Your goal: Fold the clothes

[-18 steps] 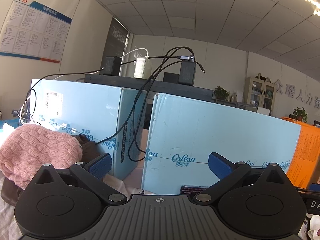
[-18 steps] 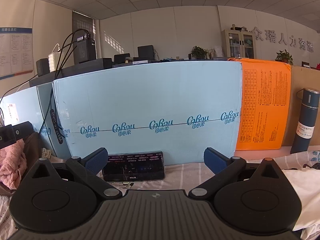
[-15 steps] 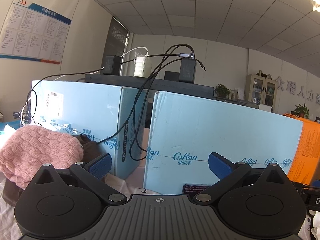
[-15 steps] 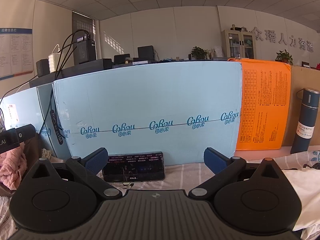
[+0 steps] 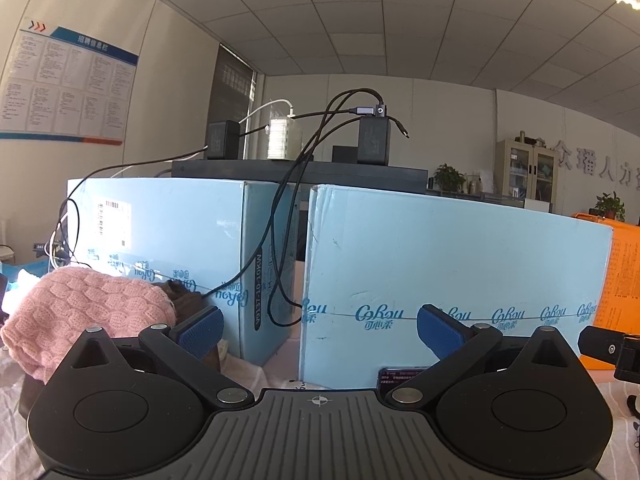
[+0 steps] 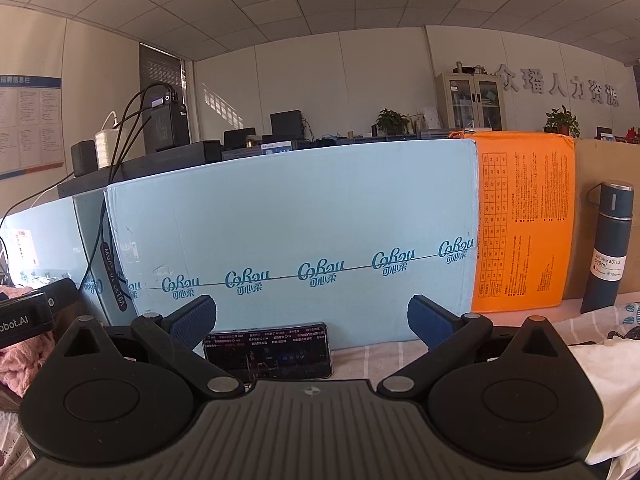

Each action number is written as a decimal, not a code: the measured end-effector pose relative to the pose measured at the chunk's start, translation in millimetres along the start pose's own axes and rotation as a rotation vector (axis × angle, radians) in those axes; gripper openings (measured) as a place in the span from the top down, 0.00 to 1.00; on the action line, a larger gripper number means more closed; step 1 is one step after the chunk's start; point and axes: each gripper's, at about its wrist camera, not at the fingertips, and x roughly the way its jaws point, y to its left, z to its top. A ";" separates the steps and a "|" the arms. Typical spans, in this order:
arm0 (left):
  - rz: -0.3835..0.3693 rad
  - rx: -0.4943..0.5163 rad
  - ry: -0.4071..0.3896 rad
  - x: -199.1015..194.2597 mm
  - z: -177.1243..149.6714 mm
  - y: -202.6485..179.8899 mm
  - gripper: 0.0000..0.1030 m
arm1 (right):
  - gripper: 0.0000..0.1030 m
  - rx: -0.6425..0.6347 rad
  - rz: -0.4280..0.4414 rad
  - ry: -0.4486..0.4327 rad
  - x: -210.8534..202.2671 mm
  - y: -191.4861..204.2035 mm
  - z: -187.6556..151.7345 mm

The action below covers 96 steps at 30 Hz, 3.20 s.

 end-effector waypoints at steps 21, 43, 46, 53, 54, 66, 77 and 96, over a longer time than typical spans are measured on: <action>0.021 -0.007 -0.002 -0.5 1.9 4.1 0.00 | 0.00 0.082 -0.038 -0.096 -5.8 -8.8 2.6; 0.060 -0.026 -0.026 -4.2 6.2 11.5 0.00 | 0.00 0.073 -0.033 -0.045 4.6 -10.1 -3.2; 0.066 -0.027 -0.026 -4.1 5.8 12.1 0.00 | 0.00 0.063 -0.041 -0.019 8.5 -9.5 -4.5; 0.071 -0.026 -0.023 -3.6 5.0 11.3 0.00 | 0.00 0.044 -0.053 0.028 18.4 -7.5 -7.3; 0.072 -0.026 -0.022 -3.4 5.0 11.4 0.00 | 0.00 0.040 -0.054 0.036 19.5 -7.4 -7.9; 0.093 0.017 0.017 5.6 0.1 4.4 0.00 | 0.00 -0.017 -0.056 0.101 33.9 0.5 -16.2; 0.091 0.042 0.032 9.7 -3.4 0.6 0.00 | 0.00 -0.035 -0.053 0.117 38.5 2.7 -18.9; 0.059 0.050 0.043 12.3 -5.6 -4.0 0.00 | 0.00 -0.035 -0.063 0.117 38.5 2.2 -19.0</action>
